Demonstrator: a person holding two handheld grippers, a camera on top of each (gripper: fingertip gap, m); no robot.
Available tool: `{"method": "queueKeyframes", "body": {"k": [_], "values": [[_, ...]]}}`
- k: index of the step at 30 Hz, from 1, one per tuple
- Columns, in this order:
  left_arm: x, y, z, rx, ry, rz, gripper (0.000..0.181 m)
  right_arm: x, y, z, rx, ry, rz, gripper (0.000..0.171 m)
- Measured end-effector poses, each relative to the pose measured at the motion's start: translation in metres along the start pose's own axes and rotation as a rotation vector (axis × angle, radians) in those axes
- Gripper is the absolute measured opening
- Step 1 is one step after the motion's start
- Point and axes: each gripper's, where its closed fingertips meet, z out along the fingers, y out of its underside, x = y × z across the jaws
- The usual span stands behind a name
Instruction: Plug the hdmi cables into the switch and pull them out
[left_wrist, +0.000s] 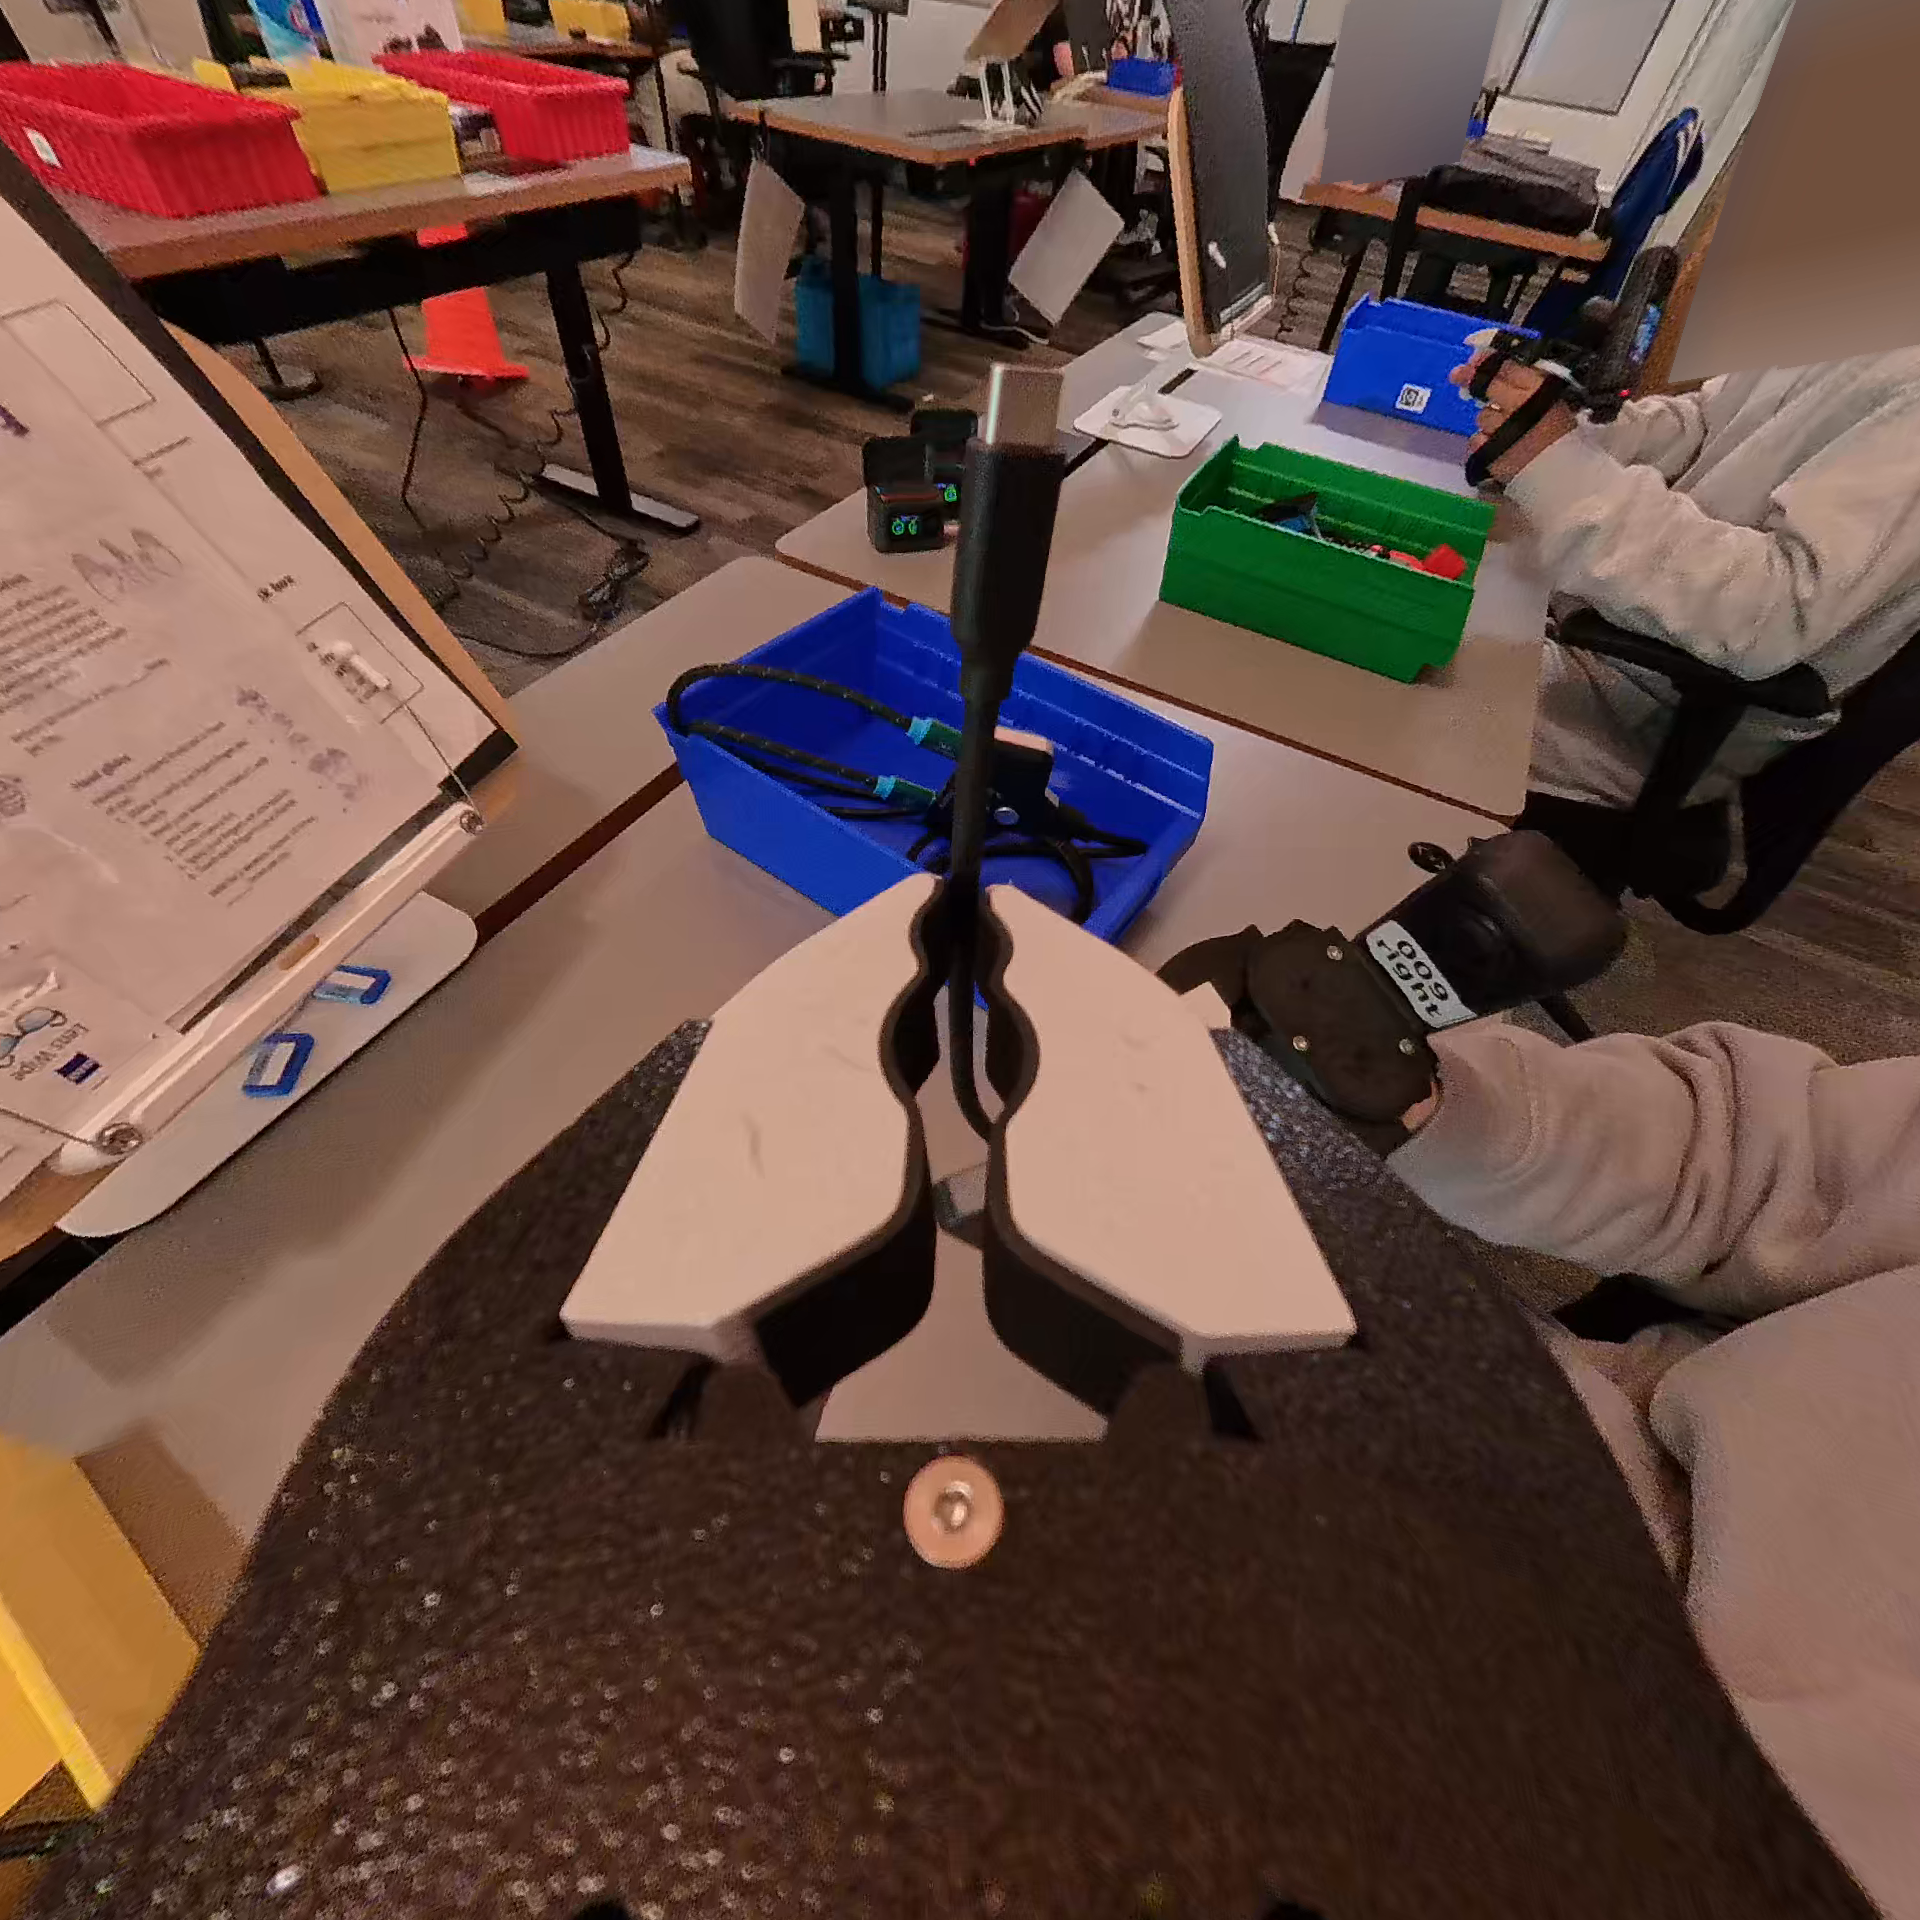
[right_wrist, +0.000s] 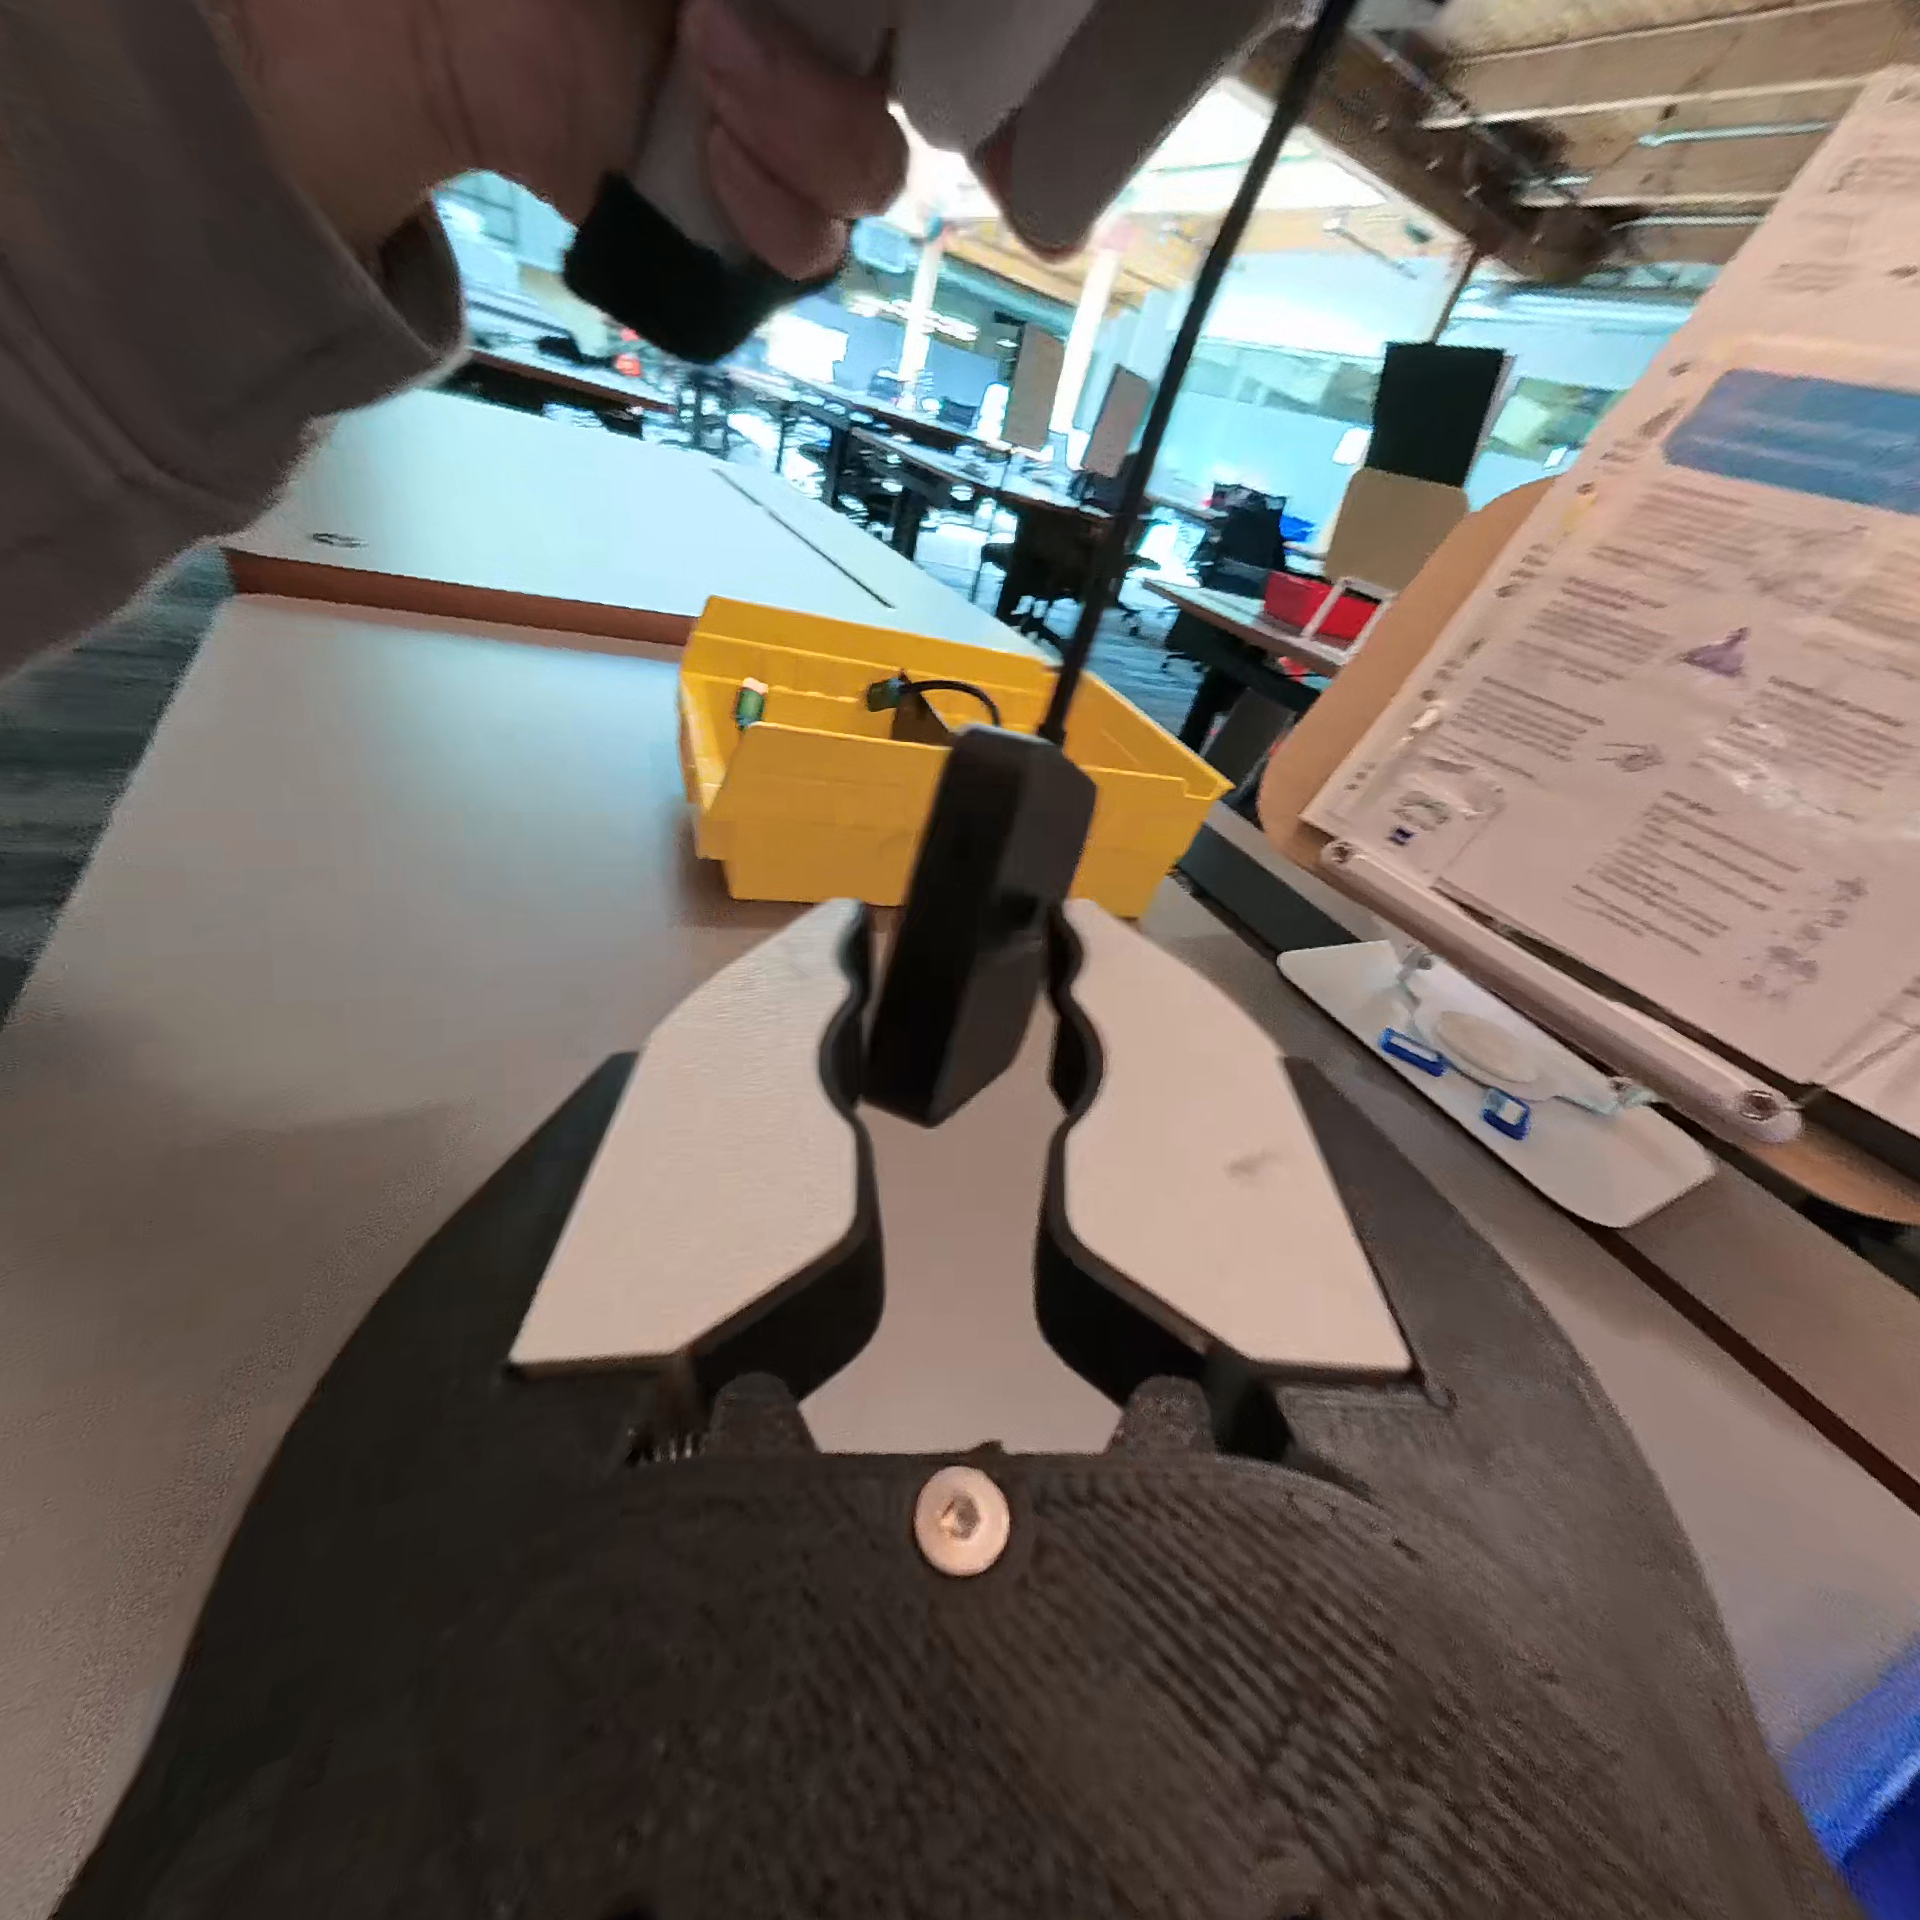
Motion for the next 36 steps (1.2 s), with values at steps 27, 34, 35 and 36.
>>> {"method": "queueKeyframes", "body": {"k": [27, 34, 35, 36], "values": [[0.044, 0.105, 0.043, -0.044, -0.205, 0.886, 0.072, 0.001, -0.037, -0.032, 0.203, -0.507, 0.959, 0.013], [0.048, 0.112, 0.03, -0.078, -0.117, 0.74, 0.06, 0.006, 0.003, -0.034, -0.135, -0.268, 0.387, 0.013], [0.054, 0.109, 0.026, -0.085, -0.095, 0.765, 0.052, 0.01, 0.014, -0.037, -0.225, -0.213, 0.264, 0.013], [0.06, 0.107, 0.024, -0.097, -0.075, 0.795, 0.046, 0.013, 0.023, -0.039, -0.3, -0.168, 0.15, 0.013]]}}
